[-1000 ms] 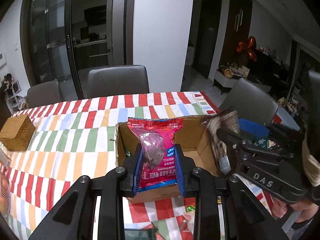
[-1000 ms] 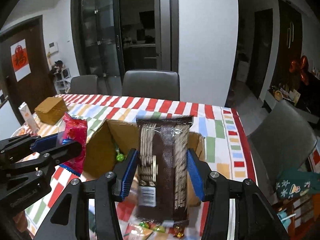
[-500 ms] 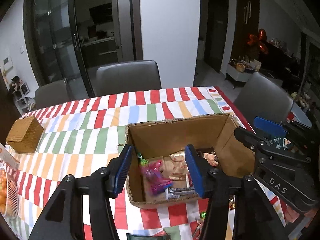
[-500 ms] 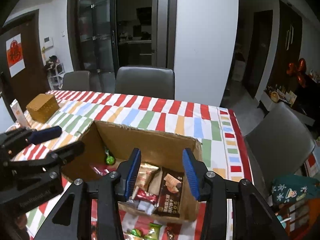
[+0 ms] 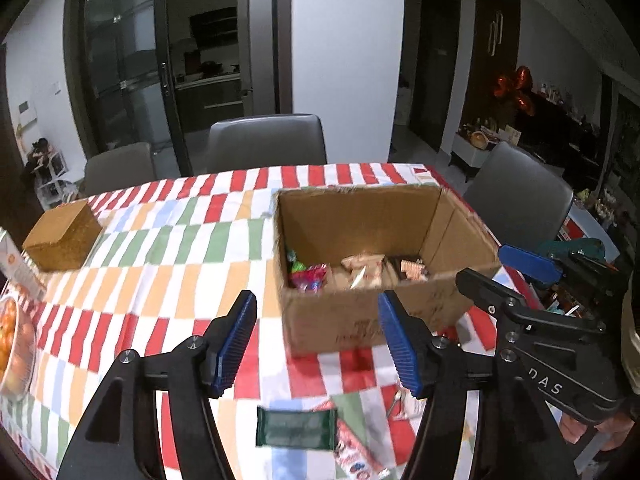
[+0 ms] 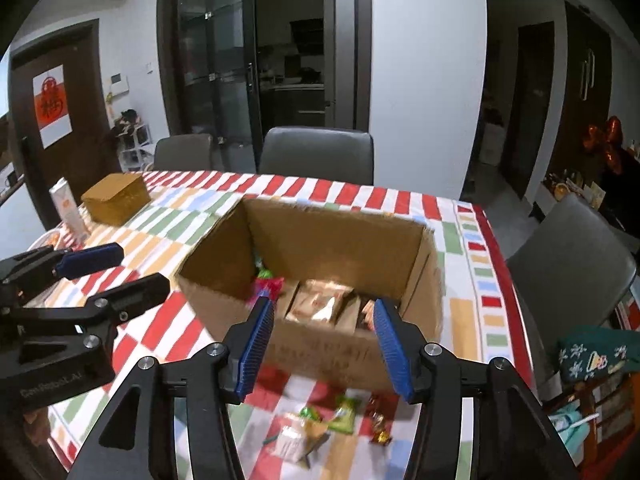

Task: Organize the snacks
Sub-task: 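Carry the chocolate bar and pink bag over the box and release both, then grasp the white cheese-ball packet with the right tool while the left tool grasps the pink lollipop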

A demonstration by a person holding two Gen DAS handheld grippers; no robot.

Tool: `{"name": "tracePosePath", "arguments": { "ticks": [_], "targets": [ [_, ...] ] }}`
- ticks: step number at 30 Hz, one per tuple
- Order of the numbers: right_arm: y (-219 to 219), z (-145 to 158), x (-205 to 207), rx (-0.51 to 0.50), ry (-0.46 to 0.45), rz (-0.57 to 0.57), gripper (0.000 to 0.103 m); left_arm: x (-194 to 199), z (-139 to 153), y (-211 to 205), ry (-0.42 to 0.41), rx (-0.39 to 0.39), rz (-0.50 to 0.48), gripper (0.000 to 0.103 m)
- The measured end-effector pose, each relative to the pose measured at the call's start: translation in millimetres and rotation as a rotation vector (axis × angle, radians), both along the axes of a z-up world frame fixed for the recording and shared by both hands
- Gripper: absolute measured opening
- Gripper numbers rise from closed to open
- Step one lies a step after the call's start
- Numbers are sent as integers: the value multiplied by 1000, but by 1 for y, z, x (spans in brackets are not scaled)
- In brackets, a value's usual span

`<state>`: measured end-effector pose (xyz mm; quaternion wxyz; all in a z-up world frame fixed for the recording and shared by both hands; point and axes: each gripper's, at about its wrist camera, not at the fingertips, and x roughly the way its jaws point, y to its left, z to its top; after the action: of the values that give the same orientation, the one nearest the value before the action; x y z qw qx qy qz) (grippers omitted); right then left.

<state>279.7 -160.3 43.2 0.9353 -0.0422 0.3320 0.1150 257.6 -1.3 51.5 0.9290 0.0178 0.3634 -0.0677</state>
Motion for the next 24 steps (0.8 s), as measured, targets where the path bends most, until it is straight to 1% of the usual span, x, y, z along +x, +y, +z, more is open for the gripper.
{"name": "tracePosePath", "arguments": {
  "ticks": [5, 7, 10, 14, 20, 22, 24],
  "targets": [
    [6, -15, -21, -9, 14, 21, 53, -24, -15, 2, 22, -7, 10, 62],
    [5, -21, -29, -5, 22, 27, 53, -32, -23, 1, 39, -20, 8, 62],
    [6, -33, -39, -5, 38, 29, 53, -43, -36, 0, 64, -17, 17, 62],
    [4, -50, -47, 6, 78, 31, 53, -56, -57, 0, 116, -47, 16, 62],
    [0, -83, -57, 3, 147, 21, 53, -68, -95, -4, 206, -55, 13, 62],
    [-1, -93, -58, 3, 166, 20, 53, -70, -103, -6, 223, -49, 15, 62],
    [-2, -103, -60, -2, 185, 17, 53, -72, -112, -7, 246, -64, 15, 61]
  ]
}}
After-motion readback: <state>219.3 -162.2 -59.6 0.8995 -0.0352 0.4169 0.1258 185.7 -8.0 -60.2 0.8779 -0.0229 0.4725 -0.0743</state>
